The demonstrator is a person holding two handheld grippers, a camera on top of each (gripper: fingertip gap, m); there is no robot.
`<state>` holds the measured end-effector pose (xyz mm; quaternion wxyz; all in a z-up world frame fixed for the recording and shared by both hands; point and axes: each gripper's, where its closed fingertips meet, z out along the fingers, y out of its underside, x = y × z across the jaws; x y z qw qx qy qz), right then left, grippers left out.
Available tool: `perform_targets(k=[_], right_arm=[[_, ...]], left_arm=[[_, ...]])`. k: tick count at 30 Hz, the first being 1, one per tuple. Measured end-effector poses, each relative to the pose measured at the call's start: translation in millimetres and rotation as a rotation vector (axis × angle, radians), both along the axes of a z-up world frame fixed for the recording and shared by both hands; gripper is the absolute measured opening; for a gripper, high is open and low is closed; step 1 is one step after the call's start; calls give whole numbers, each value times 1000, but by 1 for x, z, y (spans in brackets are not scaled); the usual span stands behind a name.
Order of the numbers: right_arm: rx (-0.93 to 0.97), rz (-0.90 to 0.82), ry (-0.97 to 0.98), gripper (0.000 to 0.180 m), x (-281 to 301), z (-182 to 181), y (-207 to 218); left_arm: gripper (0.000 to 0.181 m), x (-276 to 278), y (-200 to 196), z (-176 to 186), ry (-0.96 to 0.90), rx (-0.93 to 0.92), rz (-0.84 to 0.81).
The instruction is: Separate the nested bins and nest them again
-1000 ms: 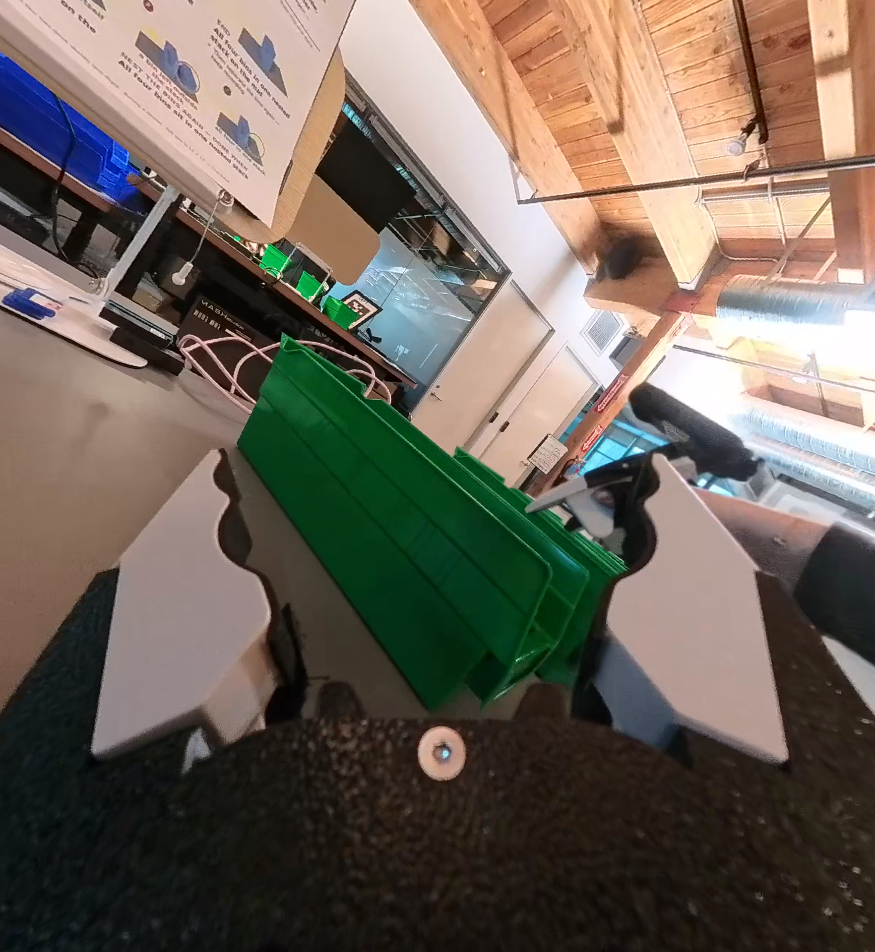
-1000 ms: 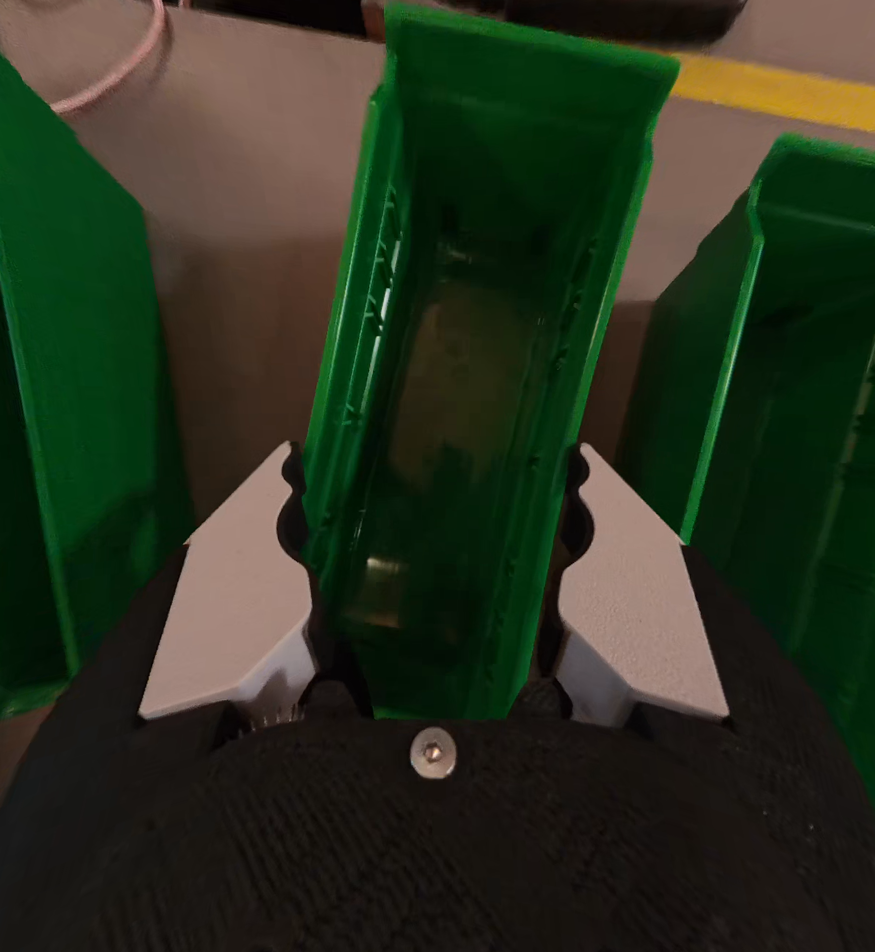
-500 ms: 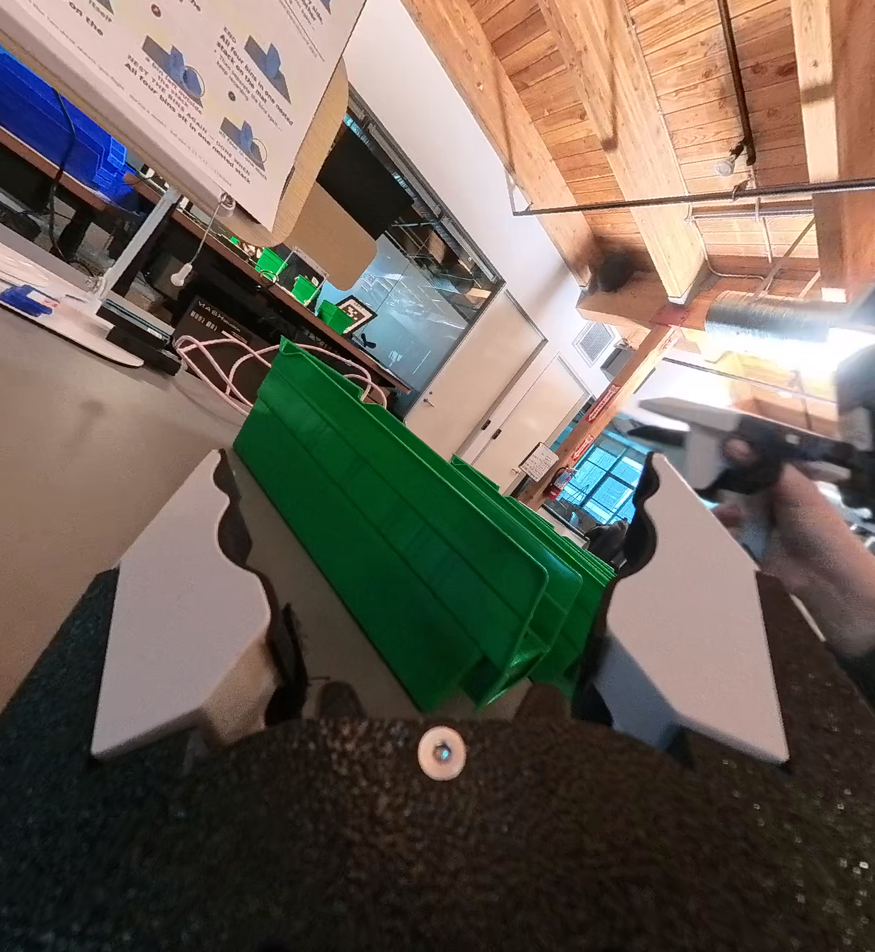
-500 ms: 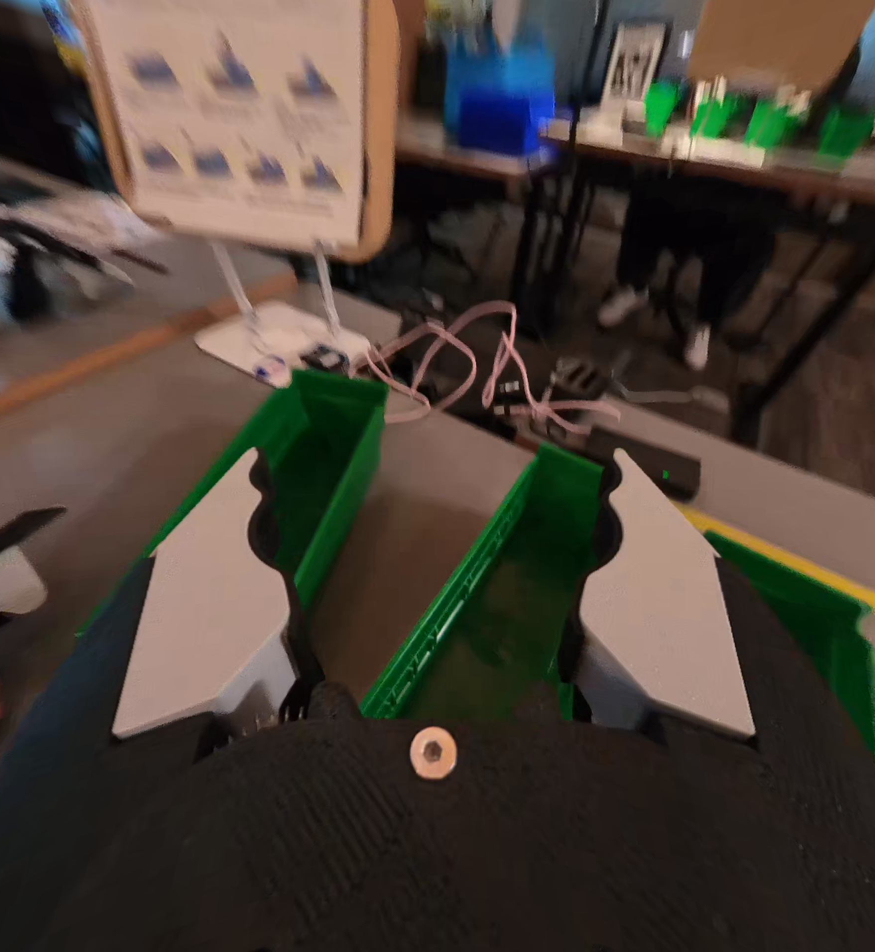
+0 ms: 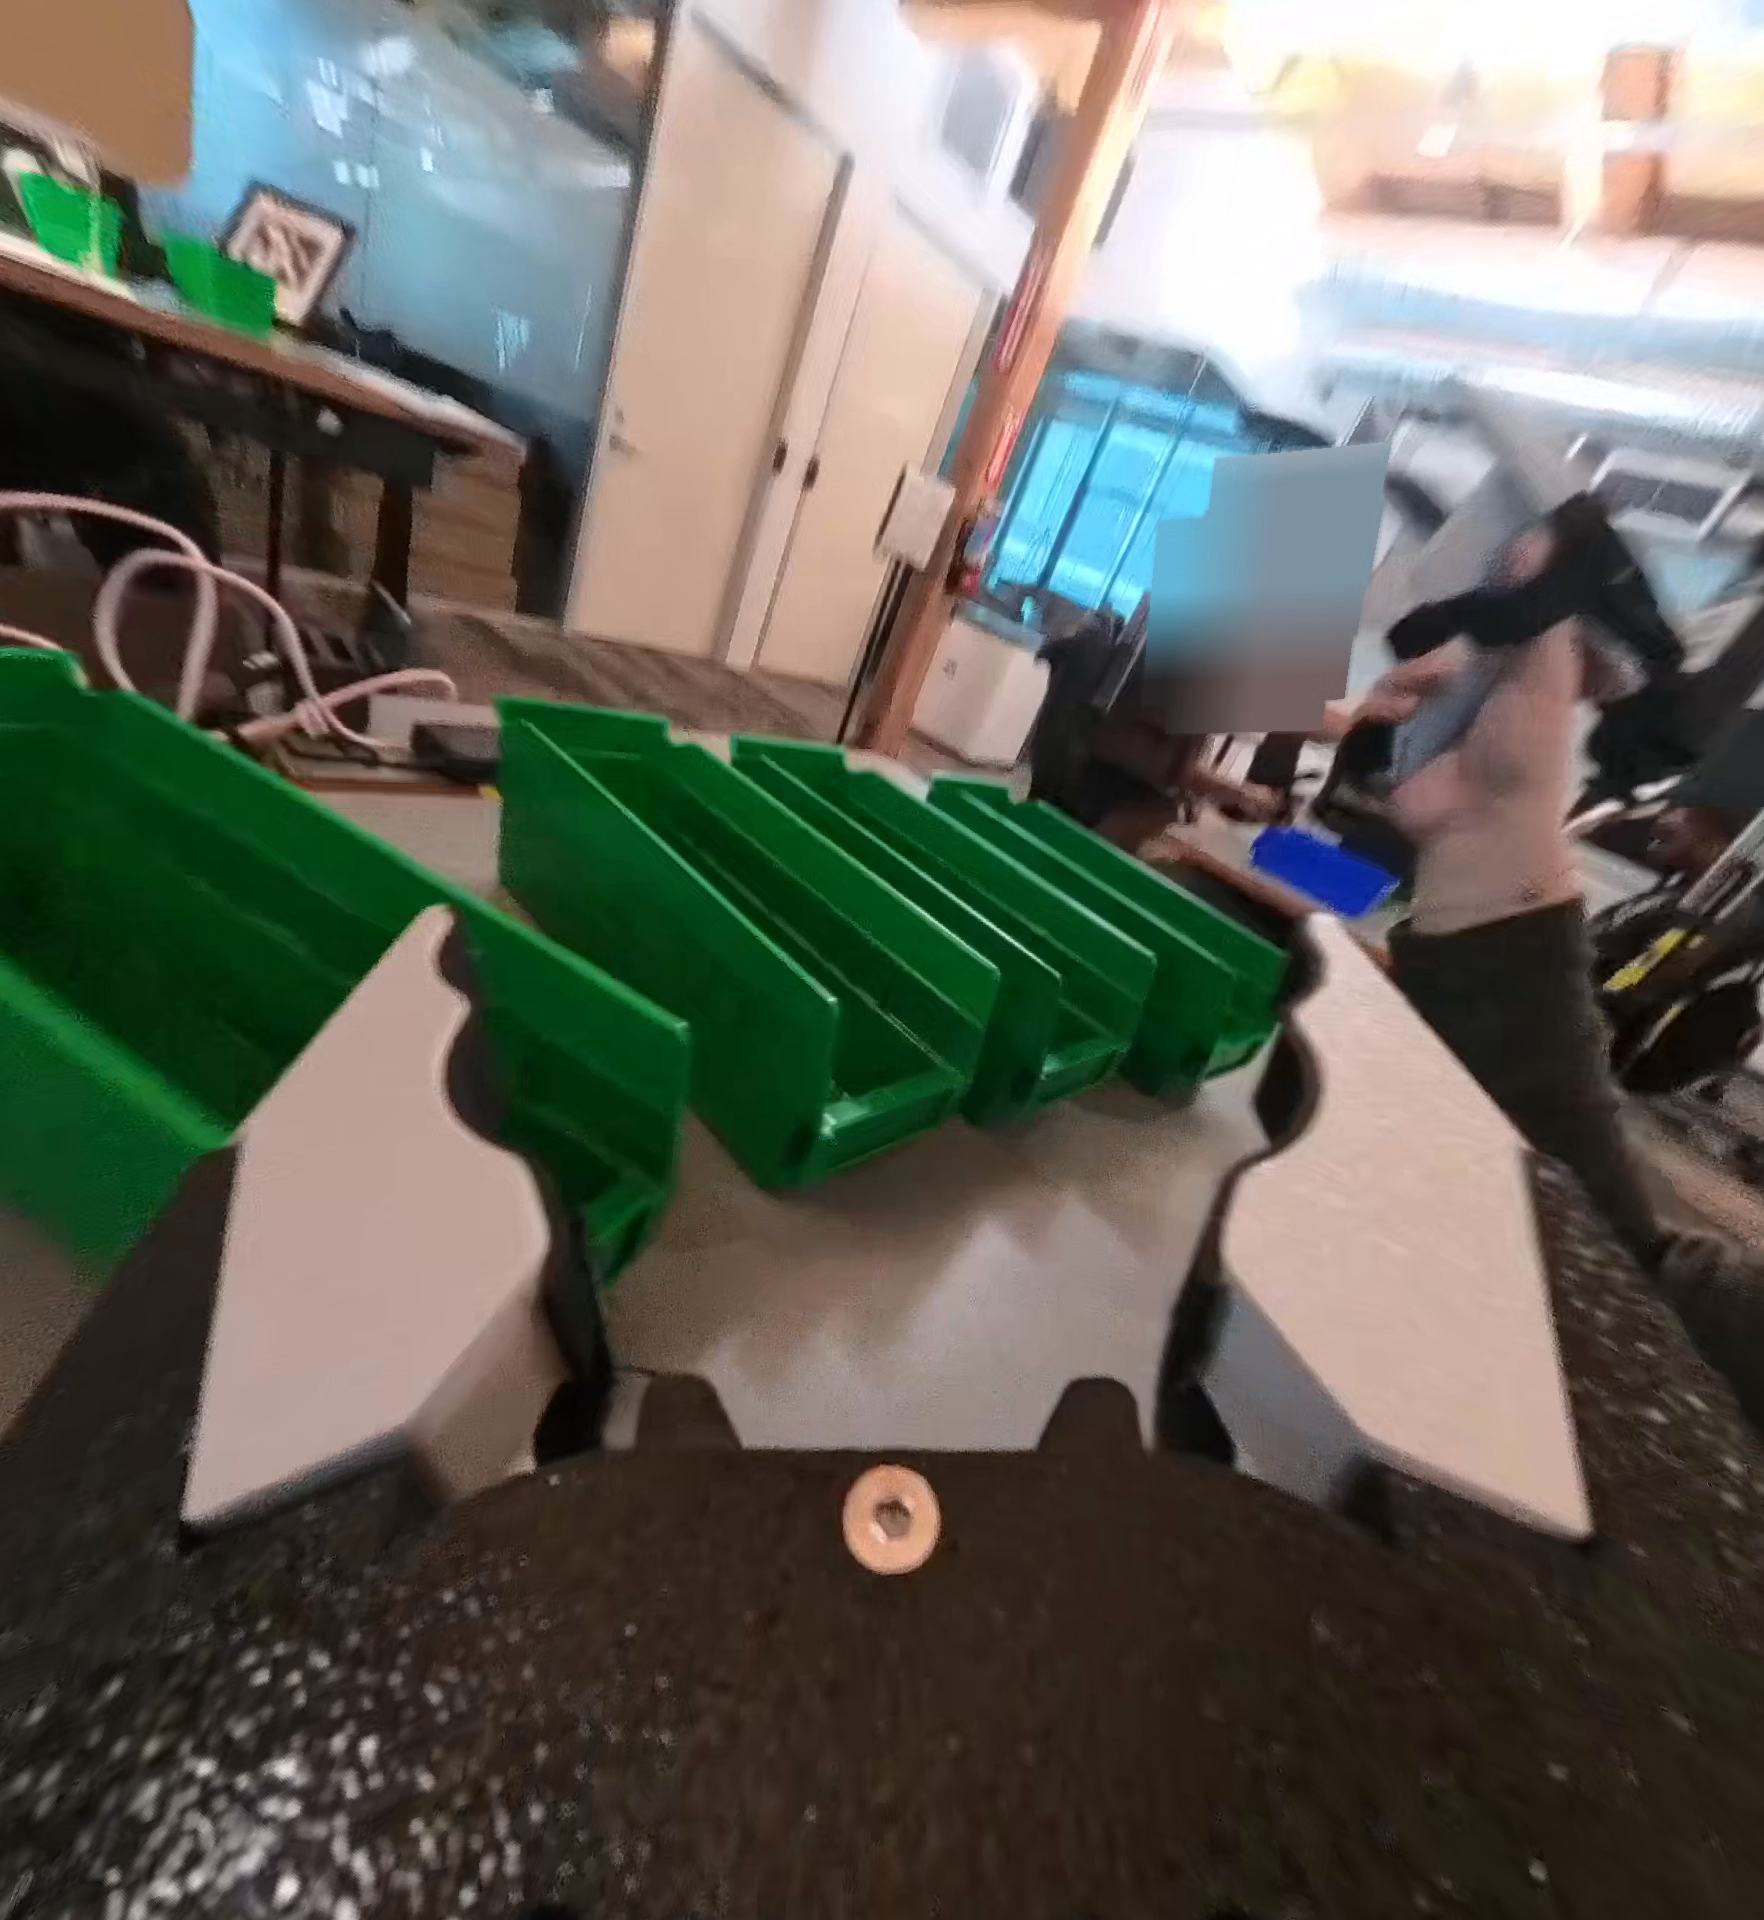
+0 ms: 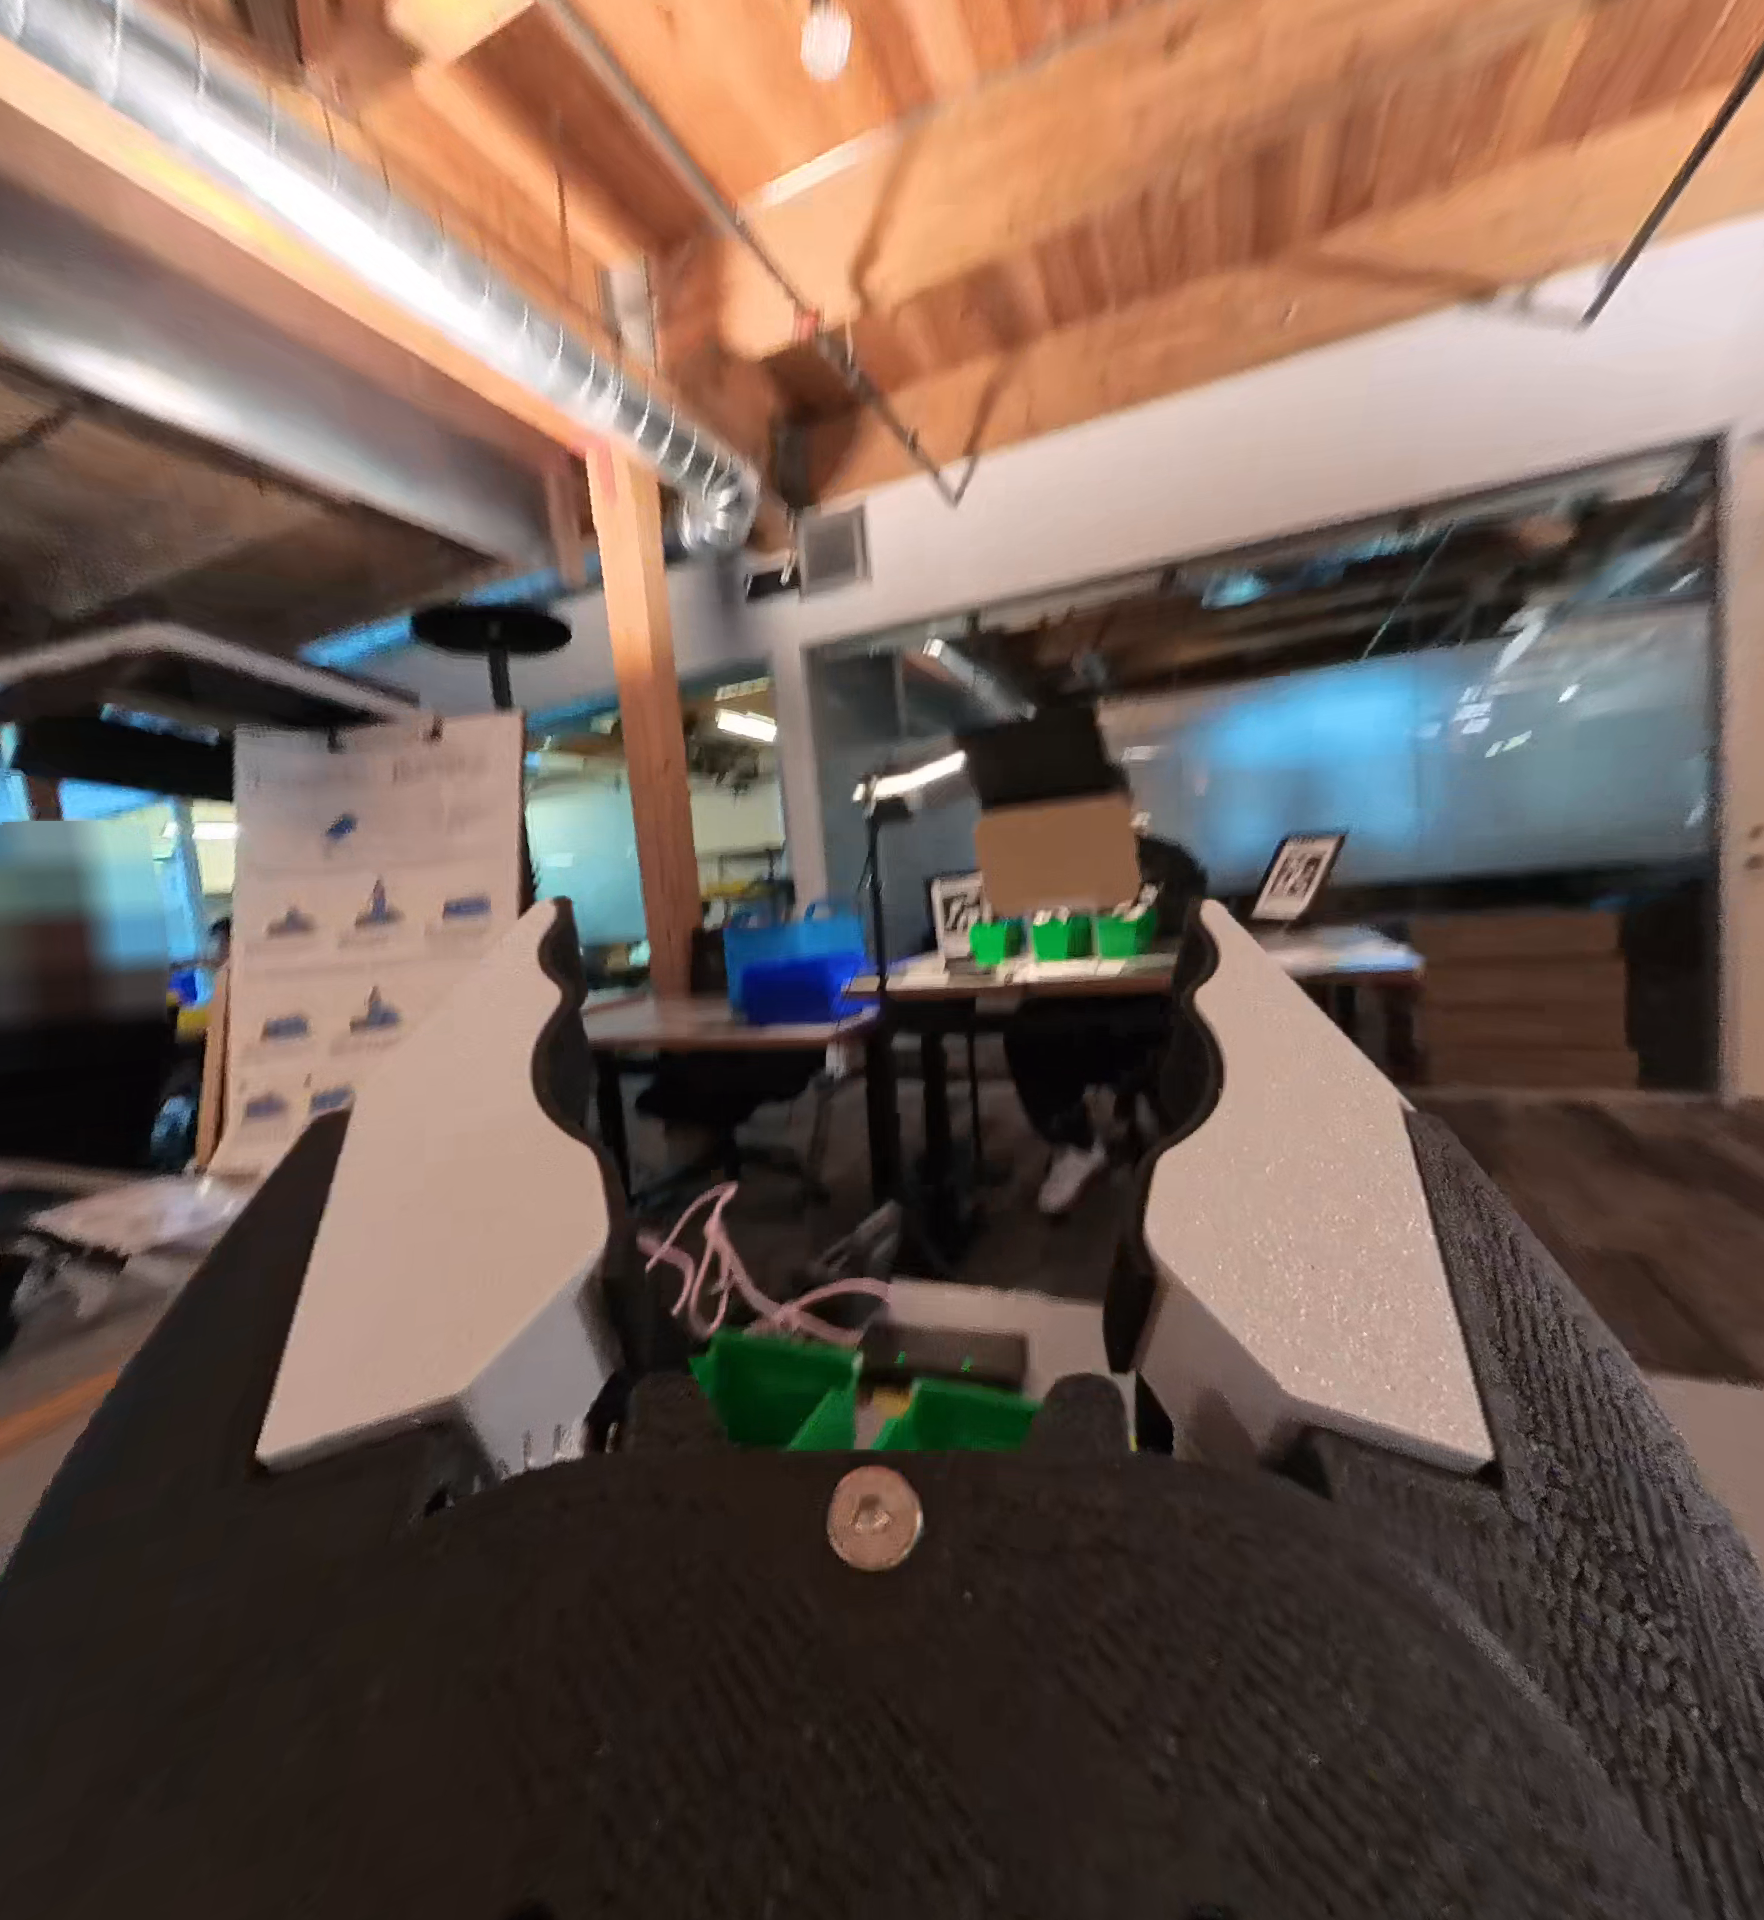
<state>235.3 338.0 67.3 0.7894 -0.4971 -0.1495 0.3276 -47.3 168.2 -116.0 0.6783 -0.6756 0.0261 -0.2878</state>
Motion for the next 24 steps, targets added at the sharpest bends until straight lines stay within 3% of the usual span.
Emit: perform_targets(k=[1,6,11,15,24], right_arm=[[31,-19,31,112,16,9,0],[91,-76,193,102,83,29,0],[73,-29,260,102,113,31,2],[13,18,297,102,126,24,15],[-83,148,349,103,127,11,32]], left_arm=[[159,17,15,-1,51,-49,-6],[159,71,118,18,224,-268,-50],[160,66,218,-34,430,-736,69],[160,58,230,-83,470,-1069,137],[160,48,225,-133,534,-1350,237]])
